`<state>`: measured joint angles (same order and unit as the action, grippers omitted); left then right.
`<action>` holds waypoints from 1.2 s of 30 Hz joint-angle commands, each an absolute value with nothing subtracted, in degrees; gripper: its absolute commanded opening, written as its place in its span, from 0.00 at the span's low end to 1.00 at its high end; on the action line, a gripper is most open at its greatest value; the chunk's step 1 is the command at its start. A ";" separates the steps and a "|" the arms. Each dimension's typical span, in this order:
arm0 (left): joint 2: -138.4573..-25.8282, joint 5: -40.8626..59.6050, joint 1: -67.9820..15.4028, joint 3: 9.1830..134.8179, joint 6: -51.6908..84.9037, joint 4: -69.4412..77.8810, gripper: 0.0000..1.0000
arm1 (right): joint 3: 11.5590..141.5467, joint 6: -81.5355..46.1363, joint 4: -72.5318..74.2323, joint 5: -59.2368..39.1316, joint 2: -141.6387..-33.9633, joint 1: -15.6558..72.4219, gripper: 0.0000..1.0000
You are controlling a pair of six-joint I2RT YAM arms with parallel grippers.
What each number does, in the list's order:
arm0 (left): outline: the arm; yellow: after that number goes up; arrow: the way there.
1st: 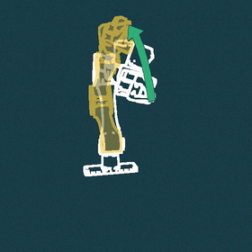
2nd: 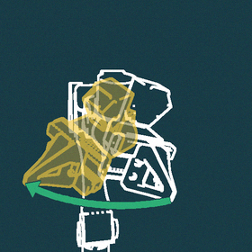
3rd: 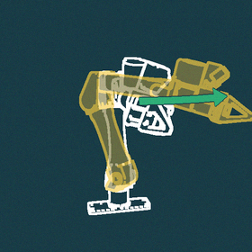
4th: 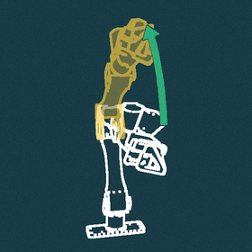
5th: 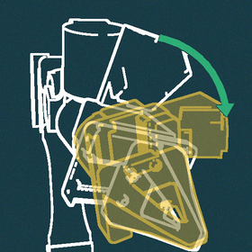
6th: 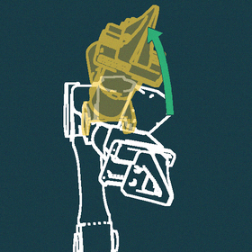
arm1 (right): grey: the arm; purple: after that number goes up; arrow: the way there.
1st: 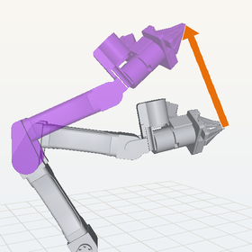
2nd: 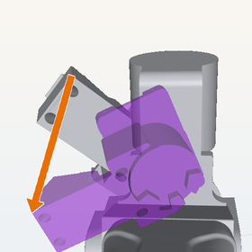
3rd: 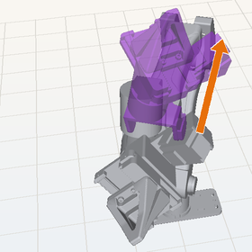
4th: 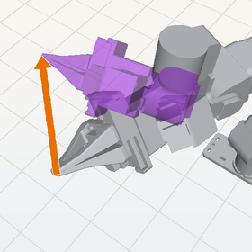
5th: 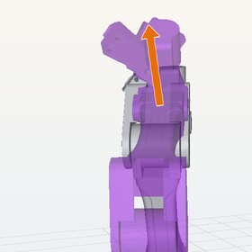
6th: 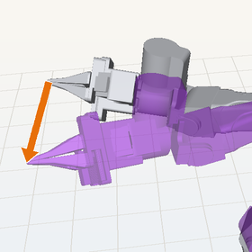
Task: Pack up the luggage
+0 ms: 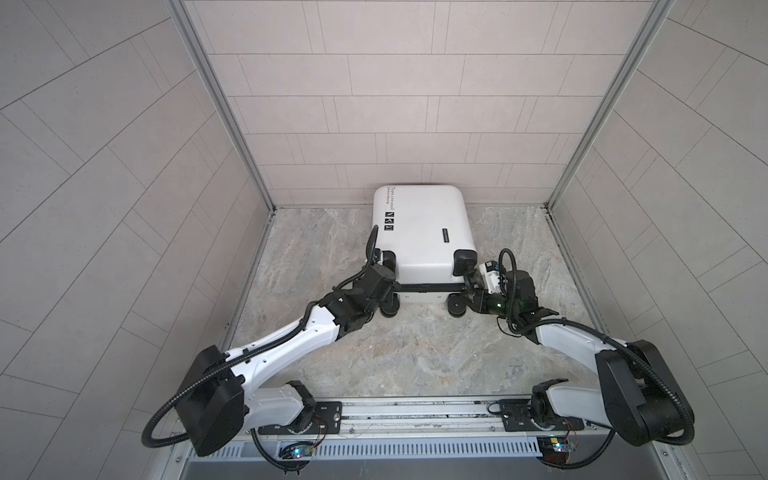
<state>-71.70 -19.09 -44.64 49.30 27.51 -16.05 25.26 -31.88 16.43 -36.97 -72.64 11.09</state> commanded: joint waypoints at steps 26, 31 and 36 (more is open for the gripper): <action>-72.49 -17.58 -43.77 50.10 27.95 -14.64 0.00 | 24.78 -26.80 15.45 -40.15 -67.15 10.66 0.16; -72.51 -17.69 -43.70 50.19 28.37 -14.84 0.00 | 25.72 -27.56 15.71 -40.56 -67.32 10.73 0.05; -72.05 -19.36 -43.68 50.10 28.67 -15.59 0.00 | 26.25 -26.64 13.22 -37.93 -67.33 10.72 0.00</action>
<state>-71.70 -18.87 -44.10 49.30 29.12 -16.05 24.86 -27.42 13.65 -40.21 -68.38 10.87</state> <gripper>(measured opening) 0.447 0.050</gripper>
